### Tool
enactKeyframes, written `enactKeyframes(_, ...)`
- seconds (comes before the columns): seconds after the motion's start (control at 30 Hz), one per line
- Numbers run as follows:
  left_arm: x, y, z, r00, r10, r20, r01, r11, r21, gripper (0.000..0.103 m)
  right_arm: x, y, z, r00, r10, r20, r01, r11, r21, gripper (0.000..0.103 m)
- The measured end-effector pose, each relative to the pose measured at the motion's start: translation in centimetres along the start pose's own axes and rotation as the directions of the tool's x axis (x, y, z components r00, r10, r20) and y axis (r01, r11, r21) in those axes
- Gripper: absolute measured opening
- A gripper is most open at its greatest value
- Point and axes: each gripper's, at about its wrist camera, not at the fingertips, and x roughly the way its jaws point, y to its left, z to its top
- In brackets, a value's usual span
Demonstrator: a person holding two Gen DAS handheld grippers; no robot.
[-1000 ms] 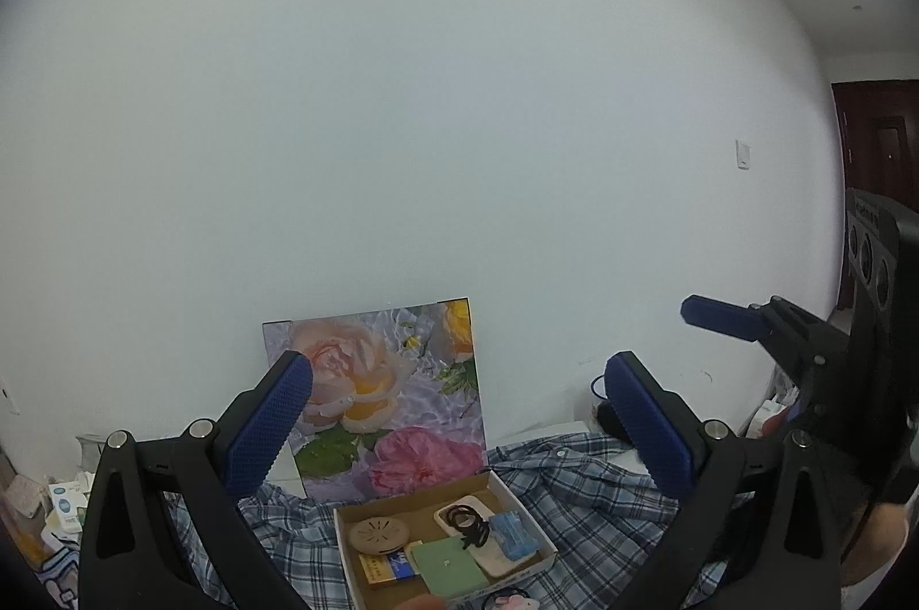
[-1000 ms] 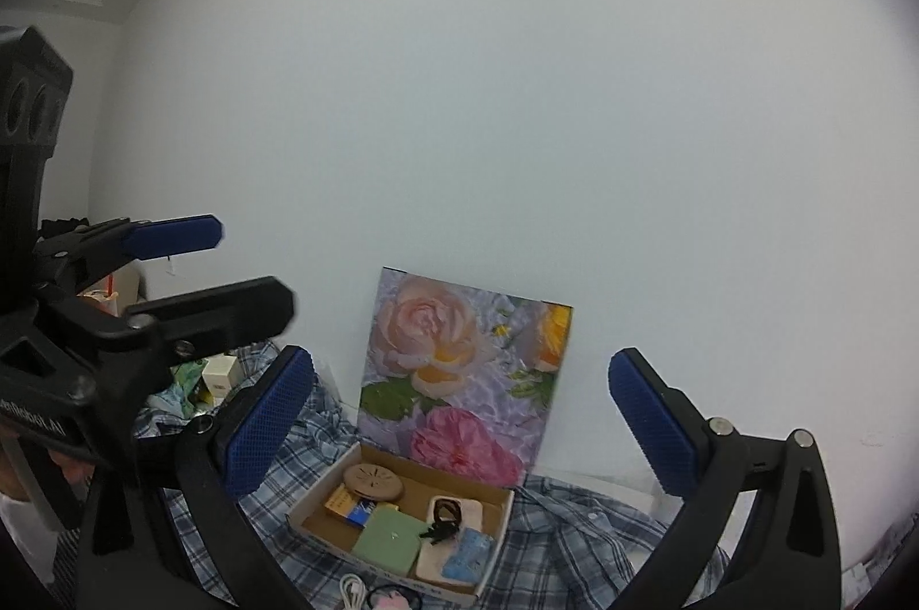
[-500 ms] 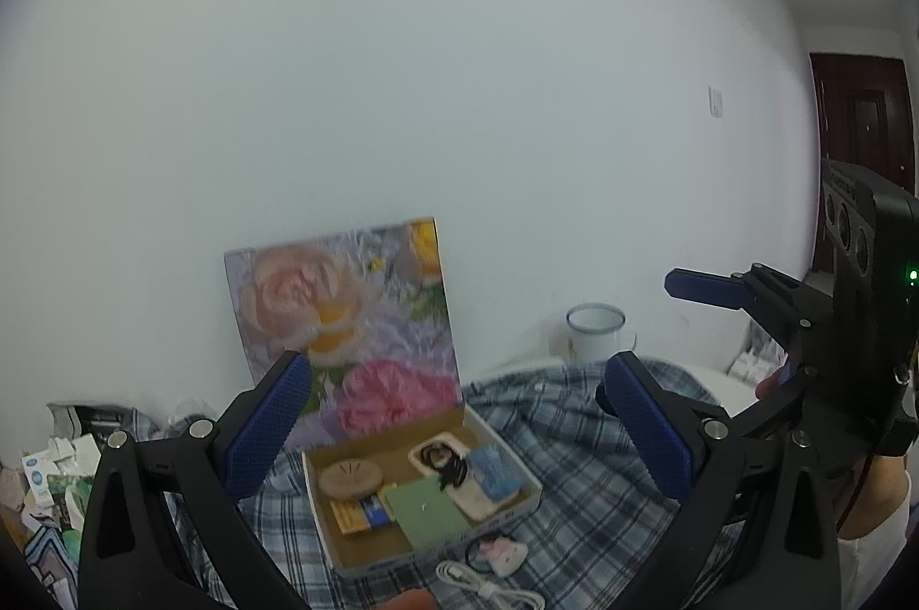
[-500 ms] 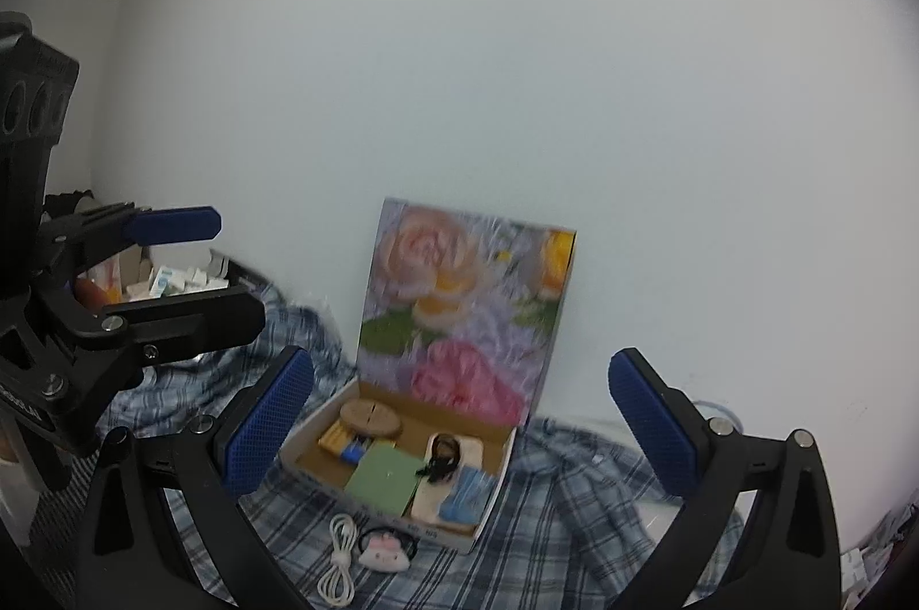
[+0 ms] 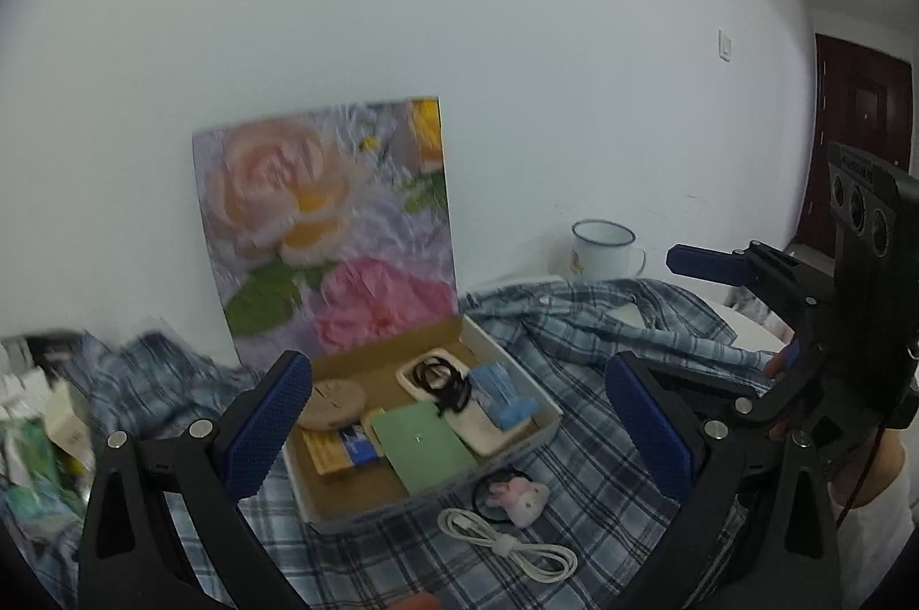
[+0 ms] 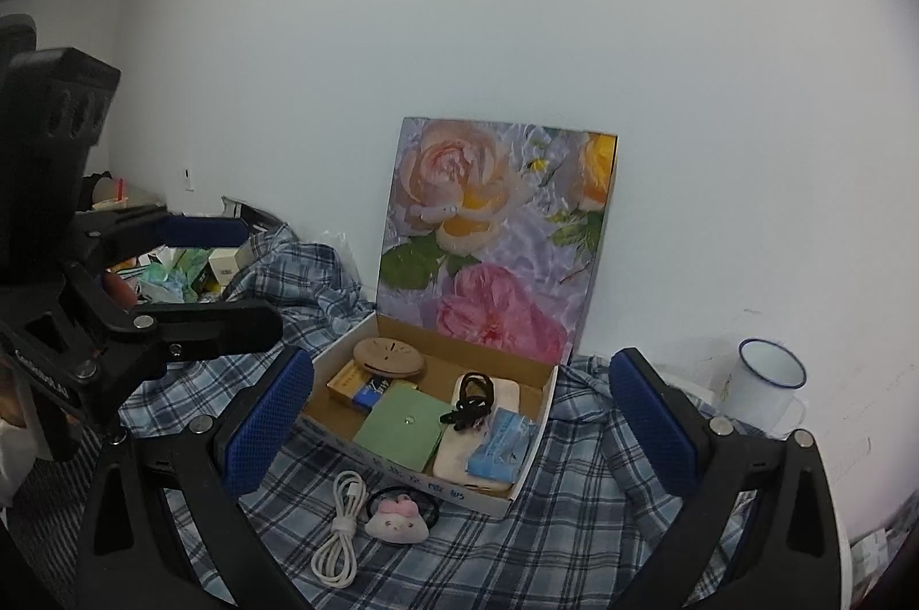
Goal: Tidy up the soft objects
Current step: 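Raise both tools up and away from the box, then move both tools down toward the white cable and plush toy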
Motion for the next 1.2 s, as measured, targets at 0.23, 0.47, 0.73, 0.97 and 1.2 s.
enactKeyframes(0.23,2.4,1.0,-2.2,0.998,-0.034,-0.049,0.033,0.999,-0.021,0.103,1.8,-0.8,-1.6,0.998,0.027,-0.051,-0.024,0.998,0.053,0.103)
enactKeyframes(0.47,3.7,0.5,-4.0,0.995,-0.064,-0.081,0.065,0.998,0.015,0.103,3.1,-2.7,-3.1,0.994,0.084,-0.075,-0.069,0.980,0.189,0.103)
enactKeyframes(0.73,6.3,0.0,-6.9,0.970,-0.109,-0.218,0.127,0.989,0.071,0.103,5.2,-2.5,-4.8,0.983,0.093,-0.159,-0.062,0.980,0.189,0.103)
enactKeyframes(0.97,8.4,0.9,-10.1,0.919,-0.194,-0.345,0.224,0.973,0.048,0.103,6.8,-2.1,-6.0,0.968,0.112,-0.224,-0.071,0.980,0.184,0.103)
enactKeyframes(1.2,11.0,0.4,-13.3,0.869,-0.213,-0.447,0.271,0.960,0.069,0.089,8.2,-1.7,-7.2,0.947,0.140,-0.288,-0.088,0.979,0.185,0.103)
